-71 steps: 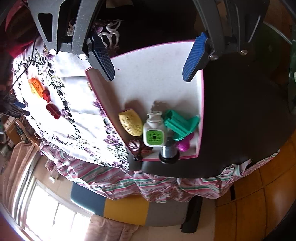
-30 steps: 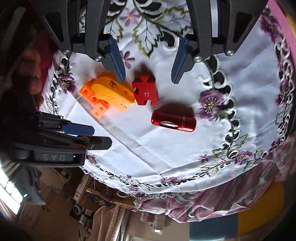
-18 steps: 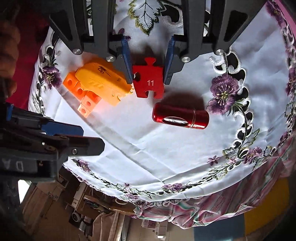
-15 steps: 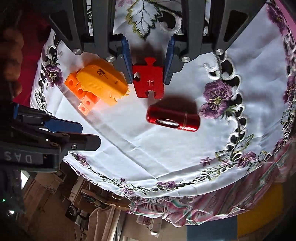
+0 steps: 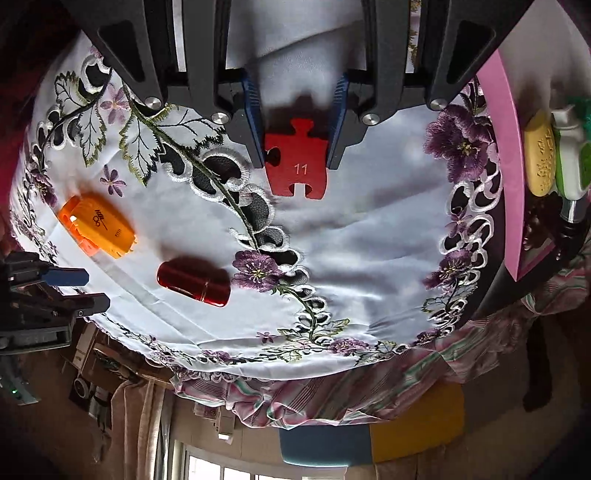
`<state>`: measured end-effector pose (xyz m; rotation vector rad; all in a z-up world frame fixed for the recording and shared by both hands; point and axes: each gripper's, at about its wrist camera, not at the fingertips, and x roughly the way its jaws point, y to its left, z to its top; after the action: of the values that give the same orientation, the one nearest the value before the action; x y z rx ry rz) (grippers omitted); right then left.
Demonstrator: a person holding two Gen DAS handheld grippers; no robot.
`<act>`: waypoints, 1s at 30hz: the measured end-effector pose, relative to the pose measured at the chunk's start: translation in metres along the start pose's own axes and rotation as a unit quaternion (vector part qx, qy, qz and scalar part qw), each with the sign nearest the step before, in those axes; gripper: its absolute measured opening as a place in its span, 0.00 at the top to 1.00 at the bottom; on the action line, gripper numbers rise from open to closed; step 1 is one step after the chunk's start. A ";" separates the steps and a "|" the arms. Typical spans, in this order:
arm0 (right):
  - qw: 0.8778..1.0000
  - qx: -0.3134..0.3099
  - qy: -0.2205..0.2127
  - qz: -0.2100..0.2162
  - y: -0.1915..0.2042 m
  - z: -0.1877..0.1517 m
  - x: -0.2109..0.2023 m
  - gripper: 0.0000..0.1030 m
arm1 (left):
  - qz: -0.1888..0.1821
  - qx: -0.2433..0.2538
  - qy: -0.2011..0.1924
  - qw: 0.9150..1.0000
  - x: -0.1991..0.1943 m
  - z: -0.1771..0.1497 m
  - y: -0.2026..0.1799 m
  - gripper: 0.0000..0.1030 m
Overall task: Organize rigid objects
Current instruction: 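Grasp the red puzzle piece with the left gripper, then grasp the red cylinder with the right gripper while the left gripper holds the puzzle piece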
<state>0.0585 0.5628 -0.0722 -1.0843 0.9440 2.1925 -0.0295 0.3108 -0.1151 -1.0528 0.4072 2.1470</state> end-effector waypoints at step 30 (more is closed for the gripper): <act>0.943 -0.311 0.111 -0.046 0.126 -0.012 0.088 0.75 | -0.027 -0.003 -0.034 0.999 0.000 -0.007 0.005 0.68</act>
<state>-0.0714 0.4871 -0.1049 -1.6475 0.2551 2.3819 -0.0290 0.3037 -0.1198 -0.9794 0.3359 2.1307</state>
